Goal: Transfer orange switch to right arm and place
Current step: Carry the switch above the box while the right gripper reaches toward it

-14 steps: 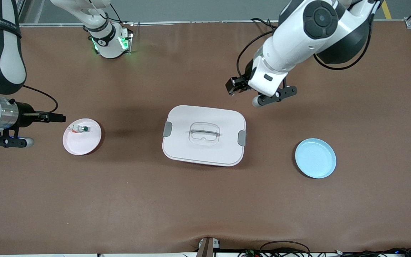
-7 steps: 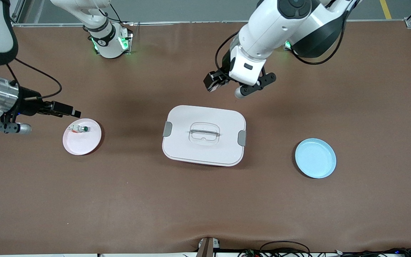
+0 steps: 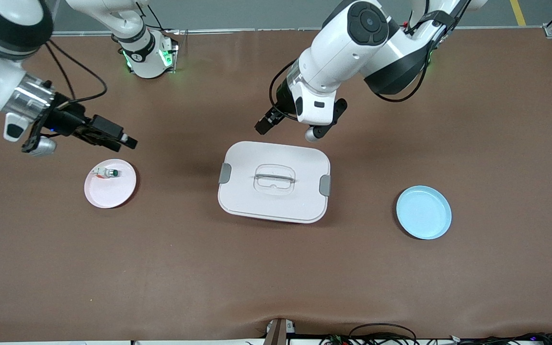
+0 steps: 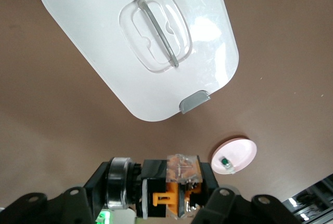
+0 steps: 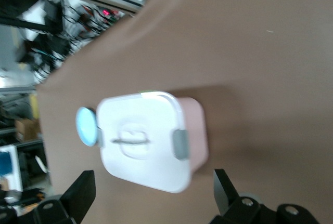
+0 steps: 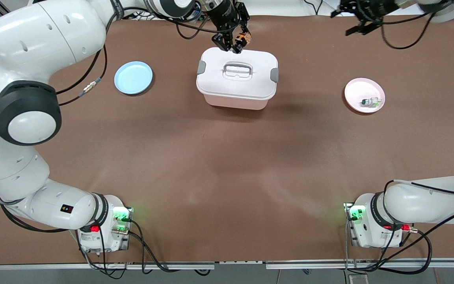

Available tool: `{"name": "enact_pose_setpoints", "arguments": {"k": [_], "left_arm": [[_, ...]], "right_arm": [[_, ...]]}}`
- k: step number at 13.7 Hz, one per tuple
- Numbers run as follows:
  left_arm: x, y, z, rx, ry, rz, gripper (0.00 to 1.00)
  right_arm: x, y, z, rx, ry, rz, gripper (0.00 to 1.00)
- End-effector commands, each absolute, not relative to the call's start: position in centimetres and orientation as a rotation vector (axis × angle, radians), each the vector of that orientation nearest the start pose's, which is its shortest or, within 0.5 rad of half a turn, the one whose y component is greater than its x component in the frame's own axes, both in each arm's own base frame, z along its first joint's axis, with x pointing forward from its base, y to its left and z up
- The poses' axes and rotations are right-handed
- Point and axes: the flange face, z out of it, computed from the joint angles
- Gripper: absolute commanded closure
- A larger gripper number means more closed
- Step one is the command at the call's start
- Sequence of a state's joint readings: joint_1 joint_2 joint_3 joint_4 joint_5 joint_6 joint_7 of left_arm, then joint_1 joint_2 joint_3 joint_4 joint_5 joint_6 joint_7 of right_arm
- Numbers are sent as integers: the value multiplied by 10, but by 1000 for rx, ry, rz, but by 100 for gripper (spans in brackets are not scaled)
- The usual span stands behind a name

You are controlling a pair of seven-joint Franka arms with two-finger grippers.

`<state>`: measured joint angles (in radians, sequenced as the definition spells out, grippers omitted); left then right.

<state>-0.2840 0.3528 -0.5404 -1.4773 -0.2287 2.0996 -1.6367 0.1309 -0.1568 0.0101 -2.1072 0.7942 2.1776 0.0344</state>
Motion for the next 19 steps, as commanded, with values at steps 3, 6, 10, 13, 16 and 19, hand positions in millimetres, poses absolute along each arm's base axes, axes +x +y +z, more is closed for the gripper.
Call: {"name": "enact_pose_setpoints", "arguments": {"k": [3,6,10,13,16,19], "left_arm": [[505,-482,549,-3022,-1968,726,87],[511,-494,545,-2884,-2192,839,87],[518,-503,541,-2868,-2287,863,87],[518,-509,537,-2865,-2299,878,87],[518,-509,537,-2867,-2297,877,87],[518,-508,536,-2865,-2298,875,87]], "right_arm": [[494,168,508,-2288,405,-346,0],[484,206,513,-2289,322,-369,0],[474,240,525,-2291,220,-360,0],[481,260,528,-2308,159,-310,0],[493,274,542,-2406,9,-205,0],[513,285,560,-2527,-37,-130,0]]}}
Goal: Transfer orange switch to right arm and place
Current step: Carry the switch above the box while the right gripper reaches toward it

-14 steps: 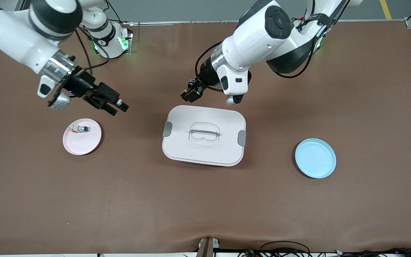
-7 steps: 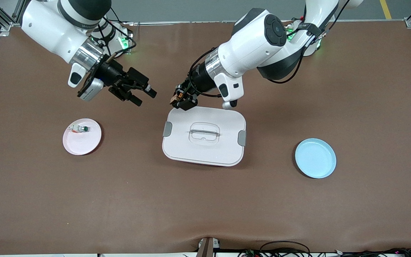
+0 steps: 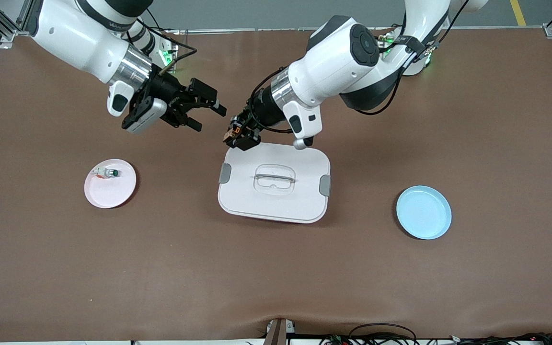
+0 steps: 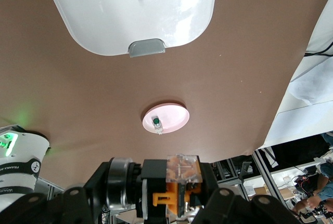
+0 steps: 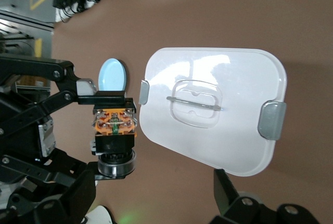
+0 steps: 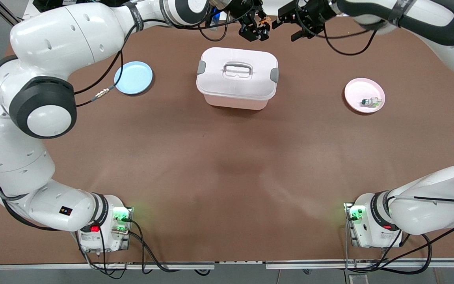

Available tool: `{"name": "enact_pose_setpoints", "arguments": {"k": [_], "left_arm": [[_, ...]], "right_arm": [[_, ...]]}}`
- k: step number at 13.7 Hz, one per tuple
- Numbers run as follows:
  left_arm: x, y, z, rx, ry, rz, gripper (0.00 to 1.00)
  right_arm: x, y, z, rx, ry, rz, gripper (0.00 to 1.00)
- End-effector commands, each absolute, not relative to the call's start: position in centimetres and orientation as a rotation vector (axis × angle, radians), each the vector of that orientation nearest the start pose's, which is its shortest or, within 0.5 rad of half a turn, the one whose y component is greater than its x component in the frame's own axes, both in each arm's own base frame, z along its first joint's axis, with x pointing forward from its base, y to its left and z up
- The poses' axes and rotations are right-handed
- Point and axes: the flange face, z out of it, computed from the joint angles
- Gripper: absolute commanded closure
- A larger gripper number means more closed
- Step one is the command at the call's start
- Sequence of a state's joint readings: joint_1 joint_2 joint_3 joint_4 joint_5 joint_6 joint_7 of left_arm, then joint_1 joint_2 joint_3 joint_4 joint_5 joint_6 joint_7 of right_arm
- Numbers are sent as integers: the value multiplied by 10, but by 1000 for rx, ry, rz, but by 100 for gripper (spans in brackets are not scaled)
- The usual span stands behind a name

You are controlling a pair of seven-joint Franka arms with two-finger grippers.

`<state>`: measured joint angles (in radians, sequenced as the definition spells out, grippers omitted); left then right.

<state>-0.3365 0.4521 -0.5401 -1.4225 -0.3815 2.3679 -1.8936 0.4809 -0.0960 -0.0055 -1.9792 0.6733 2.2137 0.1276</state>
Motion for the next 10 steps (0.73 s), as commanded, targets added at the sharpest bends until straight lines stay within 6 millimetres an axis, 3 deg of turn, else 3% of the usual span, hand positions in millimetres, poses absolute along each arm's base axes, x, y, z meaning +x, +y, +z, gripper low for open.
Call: {"name": "enact_pose_setpoints", "arguments": {"k": [1,10], "left_arm": [[518,-508,536,1902,1528,-582,87],[519,-507,538,1903,1524,-575,87]], "right_arm": [[517,286,562,-2529,-37,-135,0],[534,293,553,-2459,49,-154,0]]}}
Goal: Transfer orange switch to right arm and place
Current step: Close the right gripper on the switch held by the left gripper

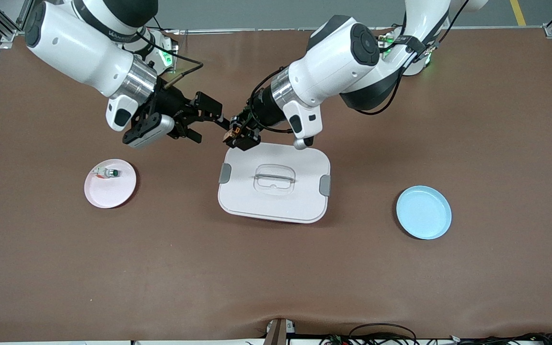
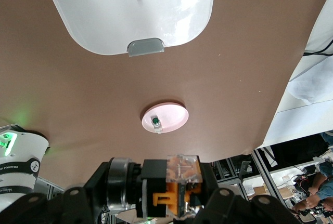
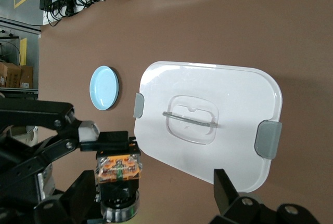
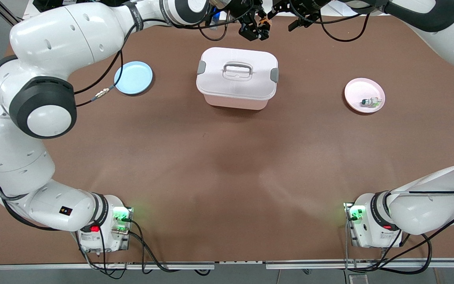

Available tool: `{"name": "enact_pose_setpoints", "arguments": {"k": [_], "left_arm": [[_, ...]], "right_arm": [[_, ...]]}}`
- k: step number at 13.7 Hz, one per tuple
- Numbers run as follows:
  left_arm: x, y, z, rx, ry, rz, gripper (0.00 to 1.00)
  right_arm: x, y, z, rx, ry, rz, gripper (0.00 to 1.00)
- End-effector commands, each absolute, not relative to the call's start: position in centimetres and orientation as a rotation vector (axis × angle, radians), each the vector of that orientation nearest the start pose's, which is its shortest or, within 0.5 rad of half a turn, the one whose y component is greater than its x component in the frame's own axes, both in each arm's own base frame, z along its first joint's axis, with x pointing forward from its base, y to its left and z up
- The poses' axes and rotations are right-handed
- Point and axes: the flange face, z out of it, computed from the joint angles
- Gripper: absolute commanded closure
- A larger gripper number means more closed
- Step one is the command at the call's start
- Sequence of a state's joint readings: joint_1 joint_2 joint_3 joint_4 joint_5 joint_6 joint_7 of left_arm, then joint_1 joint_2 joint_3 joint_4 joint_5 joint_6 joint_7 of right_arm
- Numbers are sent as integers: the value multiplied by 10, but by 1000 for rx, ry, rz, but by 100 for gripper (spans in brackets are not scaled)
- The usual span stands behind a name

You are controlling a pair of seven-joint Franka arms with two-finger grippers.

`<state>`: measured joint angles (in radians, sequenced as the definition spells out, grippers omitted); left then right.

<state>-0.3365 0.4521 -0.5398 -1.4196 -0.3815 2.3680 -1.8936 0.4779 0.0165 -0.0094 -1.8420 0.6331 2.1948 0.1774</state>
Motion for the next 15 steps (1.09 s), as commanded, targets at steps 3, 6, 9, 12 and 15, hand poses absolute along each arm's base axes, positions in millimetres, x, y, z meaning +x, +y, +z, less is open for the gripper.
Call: {"name": "enact_pose_setpoints", "arguments": {"k": [3,6,9,12,15], "left_arm": [[519,-506,538,1901,1526,-576,87],[520,-505,539,1899,1526,-574,87],[520,-505,539,1899,1526,-574,87],[520,-505,539,1900,1525,-572,87],[520,-505,539,1900,1525,-572,87]], "right_arm": [[536,298,551,-2380,115,-137,0],[536,303,548,-2383,87,-145,0],[532,311,548,-2383,30,-155,0],[526,320,549,-2381,7,-156,0],[522,328,547,-2381,-10,-177,0]]}}
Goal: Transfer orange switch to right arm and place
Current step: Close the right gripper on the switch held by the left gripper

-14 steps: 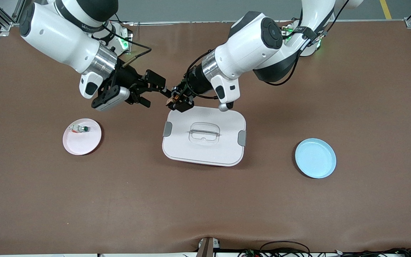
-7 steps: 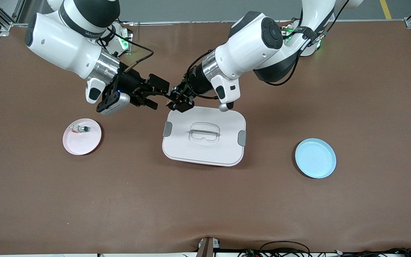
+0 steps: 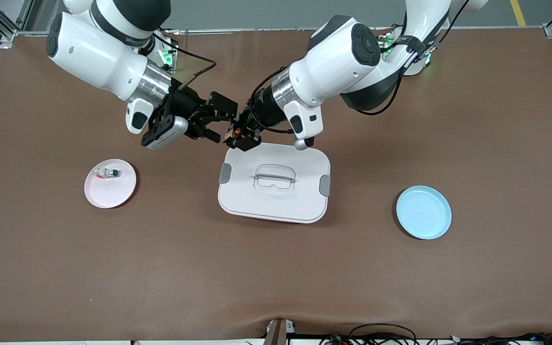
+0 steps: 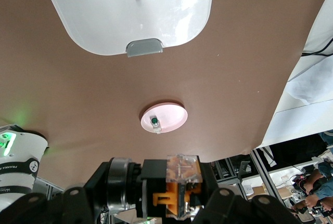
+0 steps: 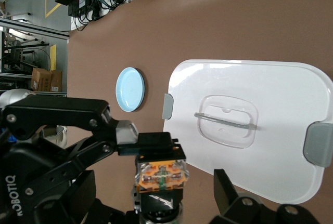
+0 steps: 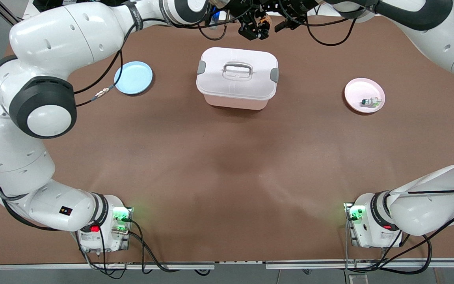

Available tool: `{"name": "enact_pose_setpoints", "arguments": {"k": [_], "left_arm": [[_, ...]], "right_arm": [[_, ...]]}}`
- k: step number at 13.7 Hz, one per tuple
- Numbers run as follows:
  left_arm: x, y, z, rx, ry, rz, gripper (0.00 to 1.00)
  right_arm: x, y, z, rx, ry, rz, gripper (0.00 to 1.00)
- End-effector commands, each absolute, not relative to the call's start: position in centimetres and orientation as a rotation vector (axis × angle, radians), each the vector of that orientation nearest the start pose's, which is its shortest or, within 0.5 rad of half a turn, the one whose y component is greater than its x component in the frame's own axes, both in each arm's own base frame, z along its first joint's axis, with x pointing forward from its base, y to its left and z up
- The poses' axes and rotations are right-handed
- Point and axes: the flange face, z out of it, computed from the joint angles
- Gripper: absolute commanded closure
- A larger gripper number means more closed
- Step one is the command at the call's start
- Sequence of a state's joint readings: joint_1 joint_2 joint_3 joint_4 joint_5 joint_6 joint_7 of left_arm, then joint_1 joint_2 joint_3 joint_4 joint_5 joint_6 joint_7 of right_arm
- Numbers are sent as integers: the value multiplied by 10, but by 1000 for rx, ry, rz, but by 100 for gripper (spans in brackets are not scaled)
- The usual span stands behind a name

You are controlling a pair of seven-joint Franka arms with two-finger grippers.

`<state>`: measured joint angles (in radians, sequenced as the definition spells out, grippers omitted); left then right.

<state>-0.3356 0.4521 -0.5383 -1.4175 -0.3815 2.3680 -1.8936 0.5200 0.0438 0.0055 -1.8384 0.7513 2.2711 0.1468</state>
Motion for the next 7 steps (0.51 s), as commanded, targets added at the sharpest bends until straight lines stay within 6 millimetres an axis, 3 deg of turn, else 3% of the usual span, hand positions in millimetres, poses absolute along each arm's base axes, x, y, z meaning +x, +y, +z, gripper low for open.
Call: {"name": "enact_pose_setpoints", "arguments": {"k": [1,7], "left_arm": [[520,-505,539,1900,1525,-572,87],[522,-504,539,1902,1522,-566,87]], "right_arm": [[522,328,547,-2381,-18,-179,0],[526,323,546,-2383,-49,-198,0]]}}
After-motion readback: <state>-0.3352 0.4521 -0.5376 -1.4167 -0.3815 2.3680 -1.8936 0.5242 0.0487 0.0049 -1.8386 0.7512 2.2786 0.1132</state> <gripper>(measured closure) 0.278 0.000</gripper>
